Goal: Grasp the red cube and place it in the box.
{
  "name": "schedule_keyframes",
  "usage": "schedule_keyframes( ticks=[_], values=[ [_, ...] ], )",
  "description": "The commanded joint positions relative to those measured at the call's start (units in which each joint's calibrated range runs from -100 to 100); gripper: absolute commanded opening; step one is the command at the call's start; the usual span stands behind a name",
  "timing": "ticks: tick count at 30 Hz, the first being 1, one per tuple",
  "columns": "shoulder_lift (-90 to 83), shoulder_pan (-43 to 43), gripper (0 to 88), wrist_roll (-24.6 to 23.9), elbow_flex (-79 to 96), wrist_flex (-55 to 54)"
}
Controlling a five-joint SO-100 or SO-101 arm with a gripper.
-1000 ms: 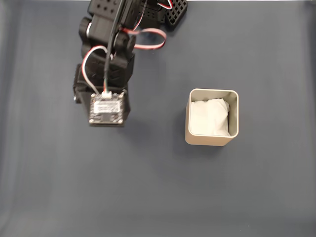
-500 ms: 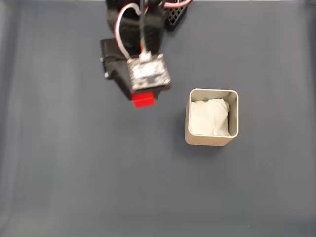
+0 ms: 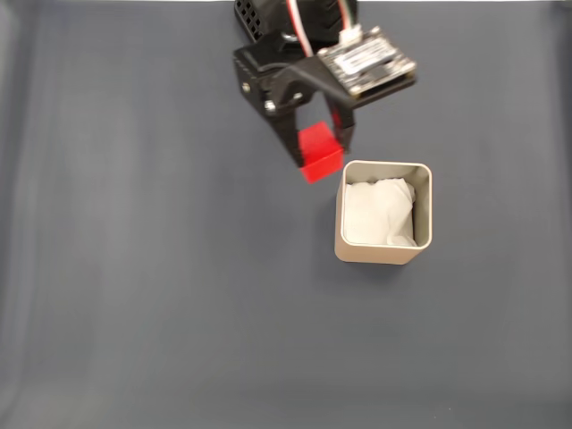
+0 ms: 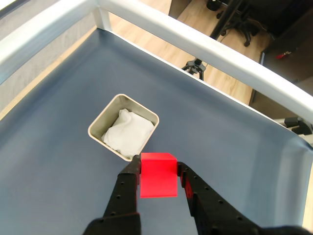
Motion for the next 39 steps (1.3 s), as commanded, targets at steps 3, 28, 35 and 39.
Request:
schedule_keyframes(
  ticks=[3, 28, 35, 39],
  values=[
    [-0.42, -4.17, 0.2, 0.39, -4.14, 0.43],
    [21.51, -6.67, 0.2, -0.10, -14.18, -8.49],
    [24.38, -7.09, 0.2, -0.24, -15.00, -10.94],
    [24.81, -7.95, 0.2, -0.59, -15.64, -11.03]
  ],
)
